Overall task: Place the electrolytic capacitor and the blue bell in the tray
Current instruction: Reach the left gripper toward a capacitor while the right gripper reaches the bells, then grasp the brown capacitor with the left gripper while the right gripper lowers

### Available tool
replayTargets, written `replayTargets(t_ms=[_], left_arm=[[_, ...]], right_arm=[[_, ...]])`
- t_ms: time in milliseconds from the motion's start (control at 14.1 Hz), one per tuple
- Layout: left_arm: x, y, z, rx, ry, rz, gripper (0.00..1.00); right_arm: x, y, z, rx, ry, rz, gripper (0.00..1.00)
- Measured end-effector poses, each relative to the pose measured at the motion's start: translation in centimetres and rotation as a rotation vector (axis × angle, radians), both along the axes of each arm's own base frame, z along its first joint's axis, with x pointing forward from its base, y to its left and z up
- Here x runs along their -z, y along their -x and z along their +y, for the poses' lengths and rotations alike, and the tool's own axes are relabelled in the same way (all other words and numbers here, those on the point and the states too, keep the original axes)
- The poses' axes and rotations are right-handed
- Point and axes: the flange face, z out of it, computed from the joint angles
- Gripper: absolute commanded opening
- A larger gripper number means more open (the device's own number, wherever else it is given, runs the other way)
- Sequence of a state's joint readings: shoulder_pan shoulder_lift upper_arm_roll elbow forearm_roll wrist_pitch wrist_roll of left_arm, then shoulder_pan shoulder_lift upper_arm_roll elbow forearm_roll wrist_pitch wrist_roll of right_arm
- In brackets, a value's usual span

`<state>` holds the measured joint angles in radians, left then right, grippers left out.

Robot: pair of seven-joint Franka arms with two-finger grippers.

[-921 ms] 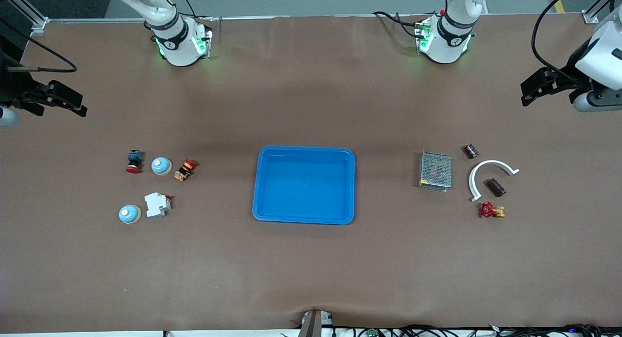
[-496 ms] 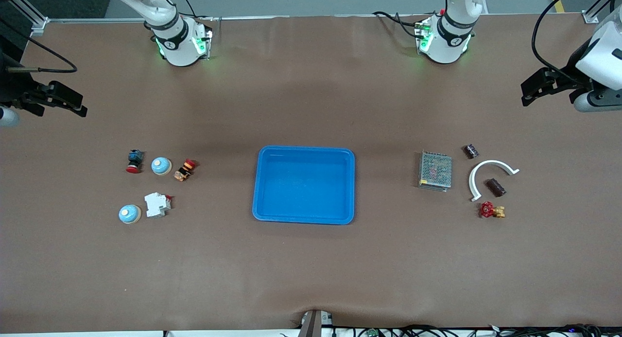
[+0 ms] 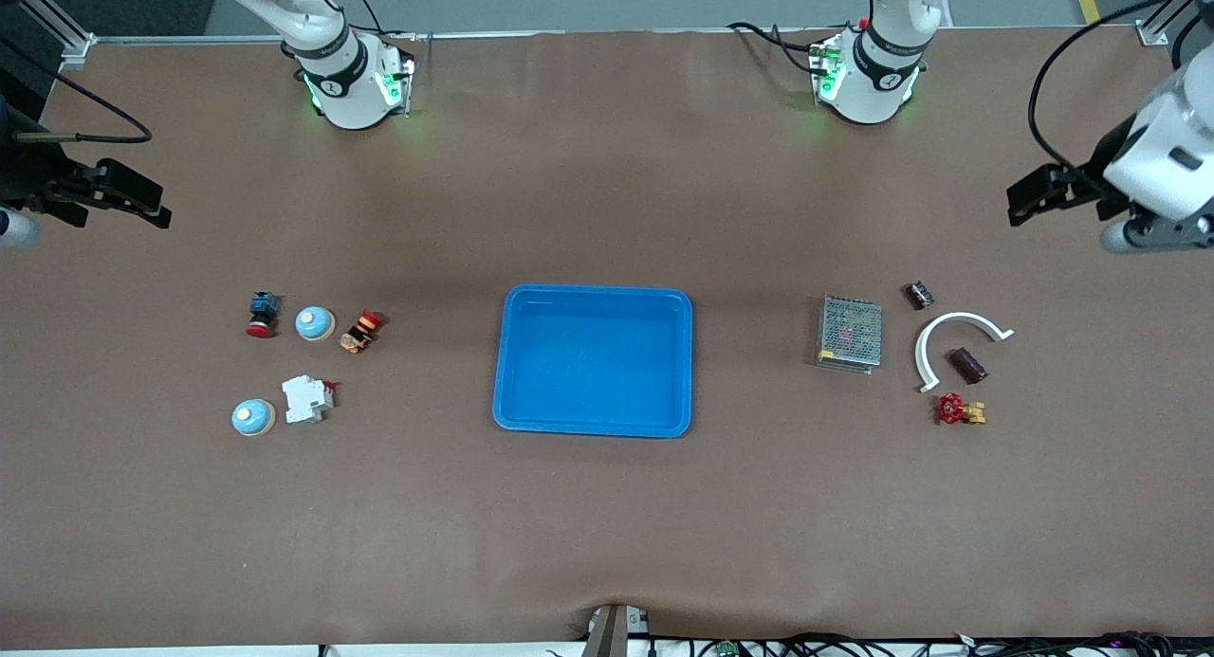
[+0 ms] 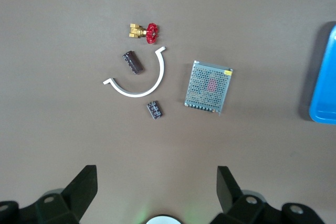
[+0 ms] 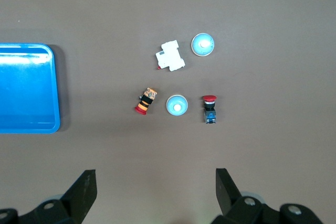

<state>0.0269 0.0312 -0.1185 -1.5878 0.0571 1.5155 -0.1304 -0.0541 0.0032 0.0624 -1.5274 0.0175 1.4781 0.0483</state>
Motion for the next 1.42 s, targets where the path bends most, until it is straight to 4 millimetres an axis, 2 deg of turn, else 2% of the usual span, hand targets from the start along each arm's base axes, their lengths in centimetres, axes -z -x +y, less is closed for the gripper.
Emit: replayTargets(t_ms=[213, 425, 708, 921, 1063, 1204, 1417], left_arm=[[6.0, -0.9, 2.8, -0.044, 0.001, 0.012, 1.00], [12.0, -0.2, 4.5, -0.069, 0.002, 0.036, 1.00], [21.4, 2.2, 6.0, -0.089, 0.009, 0.027, 1.00], [28.0, 4.8, 5.9, -0.106, 0.018, -0.019, 1.00], [31.6, 6.2, 5.8, -0.123, 0.025, -0.032, 0.99], [34.4, 6.7, 6.4, -0.141, 0.034, -0.035, 0.85], [37.8, 6.8, 7.3, -0.164, 0.046, -0.025, 0.78]], right_arm=[[0.9, -0.4, 0.0, 0.000, -0.001, 0.017, 1.00], [3.1, -1.6, -0.1, -0.002, -0.003, 0.053, 1.00], [7.6, -4.3, -0.5, -0.004, 0.014, 0.080, 1.00], [11.7, -6.7, -1.1, -0.097, 0.034, 0.084, 1.00], [14.1, -8.1, -2.5, -0.210, 0.025, 0.073, 1.00], [16.0, -9.1, -4.3, -0.273, 0.017, 0.064, 1.00], [18.8, -10.4, -5.5, -0.367, 0.007, 0.050, 1.00]])
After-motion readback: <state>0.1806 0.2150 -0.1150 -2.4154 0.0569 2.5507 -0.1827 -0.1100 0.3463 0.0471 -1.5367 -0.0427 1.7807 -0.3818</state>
